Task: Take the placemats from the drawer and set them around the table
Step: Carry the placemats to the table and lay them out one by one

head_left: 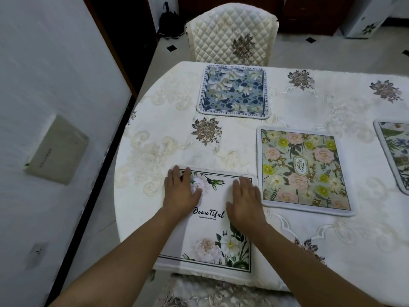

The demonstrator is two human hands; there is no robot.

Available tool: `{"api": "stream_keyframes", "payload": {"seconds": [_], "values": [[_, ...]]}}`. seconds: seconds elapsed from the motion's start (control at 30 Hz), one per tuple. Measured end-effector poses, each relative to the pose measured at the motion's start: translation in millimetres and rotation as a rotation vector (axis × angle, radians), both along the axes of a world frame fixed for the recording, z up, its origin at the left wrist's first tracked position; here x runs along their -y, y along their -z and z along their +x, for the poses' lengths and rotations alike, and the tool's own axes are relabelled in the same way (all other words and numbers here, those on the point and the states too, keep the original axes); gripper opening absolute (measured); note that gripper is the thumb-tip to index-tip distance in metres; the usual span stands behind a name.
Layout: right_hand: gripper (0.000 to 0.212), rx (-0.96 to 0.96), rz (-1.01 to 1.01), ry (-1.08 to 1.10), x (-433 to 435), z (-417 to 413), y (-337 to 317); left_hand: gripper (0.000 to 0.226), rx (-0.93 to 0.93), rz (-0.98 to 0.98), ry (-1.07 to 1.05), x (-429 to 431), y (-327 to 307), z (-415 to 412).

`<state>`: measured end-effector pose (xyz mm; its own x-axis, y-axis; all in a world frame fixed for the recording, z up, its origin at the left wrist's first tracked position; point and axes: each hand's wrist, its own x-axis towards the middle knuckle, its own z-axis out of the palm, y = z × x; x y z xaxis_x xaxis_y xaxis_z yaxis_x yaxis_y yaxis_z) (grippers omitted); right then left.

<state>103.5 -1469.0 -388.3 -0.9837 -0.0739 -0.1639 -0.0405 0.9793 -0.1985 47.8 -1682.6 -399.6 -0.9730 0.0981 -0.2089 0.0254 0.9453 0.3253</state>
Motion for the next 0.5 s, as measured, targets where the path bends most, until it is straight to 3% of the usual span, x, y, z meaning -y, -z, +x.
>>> {"api": "stream_keyframes", "payload": {"seconds": [0.17,0.33,0.5], "values": [[0.068,0.034,-0.051,-0.19,37,-30,14,0.071,-0.013,-0.069,0.173,-17,7,-2],[0.071,-0.037,-0.065,-0.16,17,-24,37,0.062,-0.165,-0.051,0.227,16,21,17],[0.075,-0.062,-0.032,-0.082,-33,3,37,0.055,-0.168,-0.029,0.192,44,24,38]]}}
